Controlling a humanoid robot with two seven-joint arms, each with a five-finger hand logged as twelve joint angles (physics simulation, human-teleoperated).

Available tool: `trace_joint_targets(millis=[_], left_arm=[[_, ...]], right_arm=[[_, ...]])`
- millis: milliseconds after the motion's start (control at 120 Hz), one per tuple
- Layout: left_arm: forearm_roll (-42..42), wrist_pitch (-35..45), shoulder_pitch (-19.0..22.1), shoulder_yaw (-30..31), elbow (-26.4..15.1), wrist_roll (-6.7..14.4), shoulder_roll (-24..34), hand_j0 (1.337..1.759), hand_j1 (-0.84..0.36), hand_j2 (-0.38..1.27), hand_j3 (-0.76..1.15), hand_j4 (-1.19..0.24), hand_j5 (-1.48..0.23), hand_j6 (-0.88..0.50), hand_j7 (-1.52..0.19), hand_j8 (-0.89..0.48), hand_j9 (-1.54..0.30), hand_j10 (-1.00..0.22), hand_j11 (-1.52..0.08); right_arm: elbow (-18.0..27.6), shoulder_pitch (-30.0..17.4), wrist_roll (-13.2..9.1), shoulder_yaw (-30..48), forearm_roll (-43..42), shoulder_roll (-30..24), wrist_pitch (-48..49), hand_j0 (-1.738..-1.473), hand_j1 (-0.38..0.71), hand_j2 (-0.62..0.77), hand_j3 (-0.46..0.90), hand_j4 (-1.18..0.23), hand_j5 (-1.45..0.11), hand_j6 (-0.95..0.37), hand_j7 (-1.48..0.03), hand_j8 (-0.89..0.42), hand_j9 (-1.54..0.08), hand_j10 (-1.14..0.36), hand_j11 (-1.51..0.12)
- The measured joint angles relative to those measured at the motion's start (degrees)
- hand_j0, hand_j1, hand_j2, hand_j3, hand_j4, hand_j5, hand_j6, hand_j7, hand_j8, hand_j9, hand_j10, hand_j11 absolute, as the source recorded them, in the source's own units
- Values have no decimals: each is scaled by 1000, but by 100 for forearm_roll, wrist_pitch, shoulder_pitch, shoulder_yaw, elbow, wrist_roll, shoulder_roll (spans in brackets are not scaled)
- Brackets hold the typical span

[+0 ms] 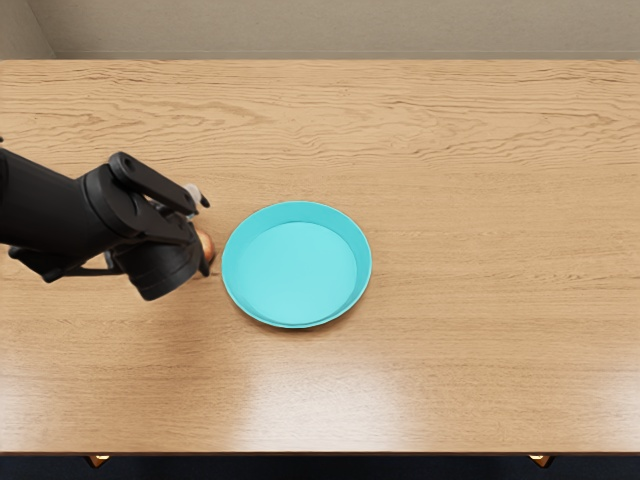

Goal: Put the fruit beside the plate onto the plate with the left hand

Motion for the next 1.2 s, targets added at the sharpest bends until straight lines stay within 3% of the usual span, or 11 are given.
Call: trace_joint_targets(millis=[717,983,1200], left_arm=[[53,-1,211,-172,111,-58,0,1658,-239,109,0,-495,-646,-496,-646,-496,-646,-495,-646],[17,-8,124,-148,55,-63,0,1654,-303,237,0,-640,-871,-640,-871,-389,-871,-402,-872],[-27,-12,-254,-71,-174,-60,0,1653,-297,222,0,-671,-948,-612,-947,-367,-921,-387,-929]], right_arm=[[0,0,0,-1,0,0,0,-1658,-303,-7,0,-39,-50,-39,-50,-39,-50,-39,-50],[0,0,0,-1,0,0,0,-1658,-303,-7,0,-39,-50,-39,-50,-39,-50,-39,-50],[0,0,0,0,0,0,0,-1658,-303,-7,0,-39,-50,-39,-50,-39,-50,-39,-50]])
